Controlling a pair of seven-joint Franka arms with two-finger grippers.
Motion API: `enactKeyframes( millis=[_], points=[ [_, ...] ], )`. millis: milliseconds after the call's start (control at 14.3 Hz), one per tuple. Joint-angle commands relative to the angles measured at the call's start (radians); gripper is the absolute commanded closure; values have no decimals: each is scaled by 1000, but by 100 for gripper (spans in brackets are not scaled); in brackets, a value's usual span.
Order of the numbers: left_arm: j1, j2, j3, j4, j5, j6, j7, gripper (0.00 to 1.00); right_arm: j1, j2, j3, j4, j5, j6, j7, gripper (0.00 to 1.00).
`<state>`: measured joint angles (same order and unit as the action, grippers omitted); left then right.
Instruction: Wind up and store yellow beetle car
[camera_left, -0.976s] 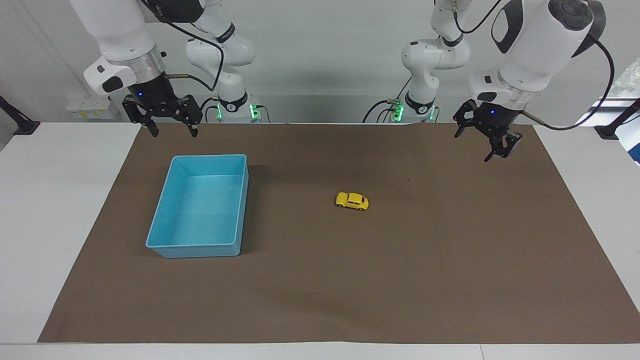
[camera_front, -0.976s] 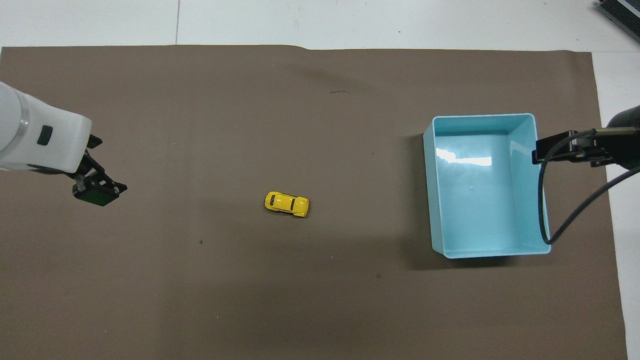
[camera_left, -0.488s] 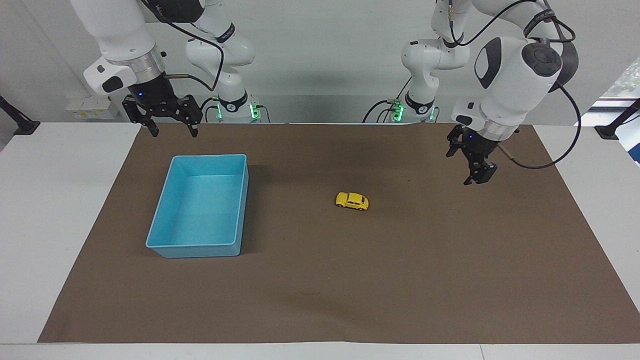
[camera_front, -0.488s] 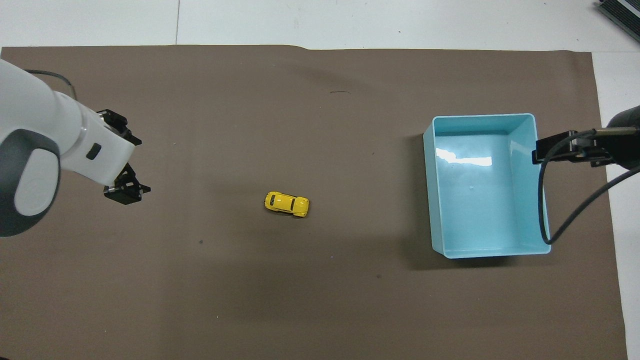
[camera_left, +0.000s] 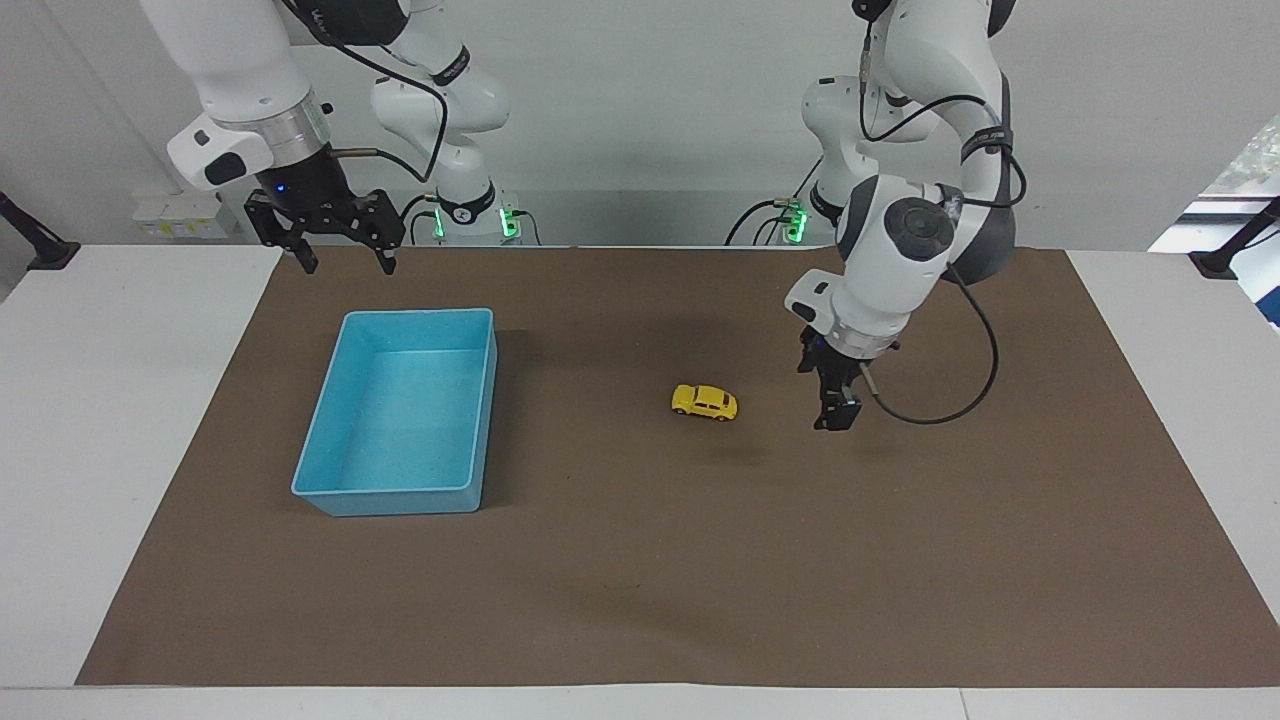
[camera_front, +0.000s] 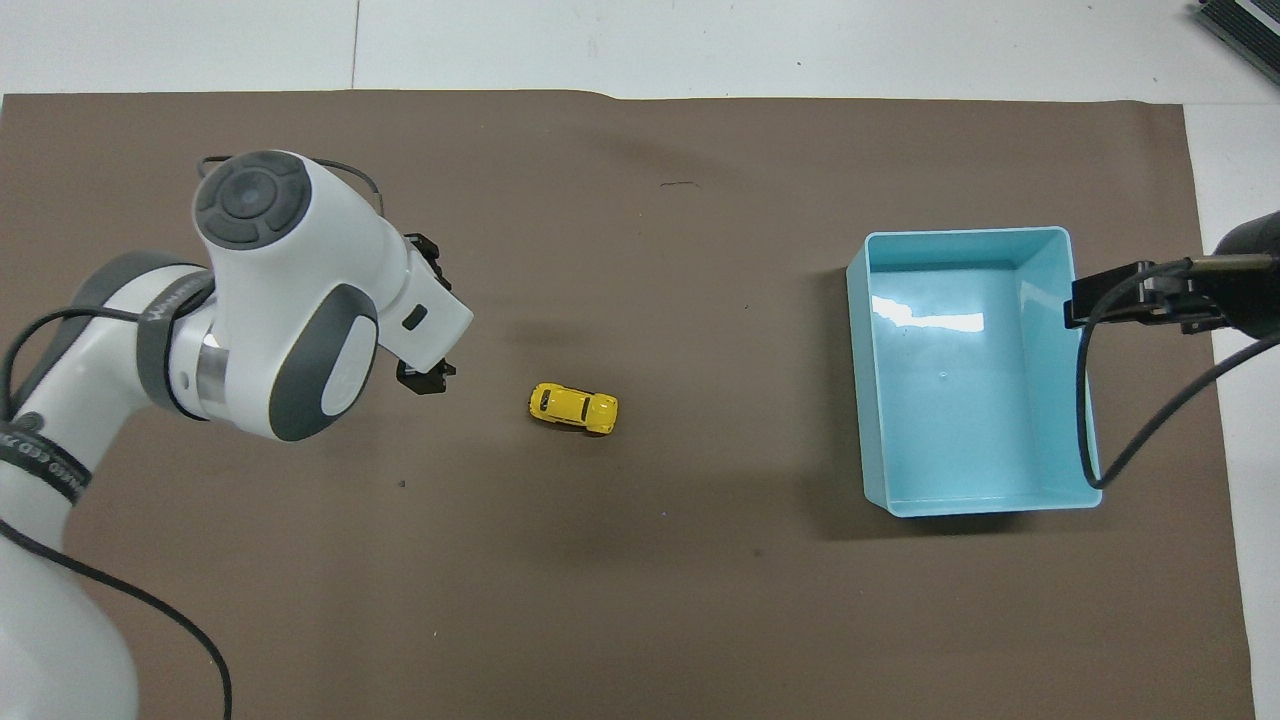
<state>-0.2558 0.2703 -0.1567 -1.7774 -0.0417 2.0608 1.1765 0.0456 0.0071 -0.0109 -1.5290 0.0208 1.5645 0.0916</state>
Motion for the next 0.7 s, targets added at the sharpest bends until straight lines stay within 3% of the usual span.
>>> enactKeyframes(
  millis=[0, 348, 627],
  points=[
    [-65, -14, 17, -89, -1, 119, -43, 0, -9, -13, 2, -14, 28, 2, 5, 0],
    [-163, -13, 17, -200, -1, 286, -115, 0, -9, -13, 3, -14, 28, 2, 5, 0],
    [-212, 50, 20, -208, -1, 357, -149, 0, -9, -13, 2, -14, 28, 2, 5, 0]
  ],
)
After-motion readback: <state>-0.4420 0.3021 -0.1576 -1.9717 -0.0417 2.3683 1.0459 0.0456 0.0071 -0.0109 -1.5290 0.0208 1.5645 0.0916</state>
